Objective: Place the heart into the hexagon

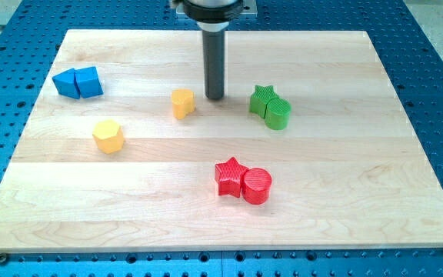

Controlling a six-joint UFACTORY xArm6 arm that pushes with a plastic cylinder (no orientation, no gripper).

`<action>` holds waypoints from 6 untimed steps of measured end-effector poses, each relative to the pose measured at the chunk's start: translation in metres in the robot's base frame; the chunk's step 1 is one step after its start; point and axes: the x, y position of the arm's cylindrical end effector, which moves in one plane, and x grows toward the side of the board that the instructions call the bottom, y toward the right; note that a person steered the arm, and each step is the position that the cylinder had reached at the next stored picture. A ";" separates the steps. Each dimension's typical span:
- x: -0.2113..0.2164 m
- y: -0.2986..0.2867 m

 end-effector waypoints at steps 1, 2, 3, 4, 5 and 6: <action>0.023 -0.039; 0.028 -0.083; 0.019 -0.077; 0.038 -0.120; 0.049 -0.138; 0.057 -0.140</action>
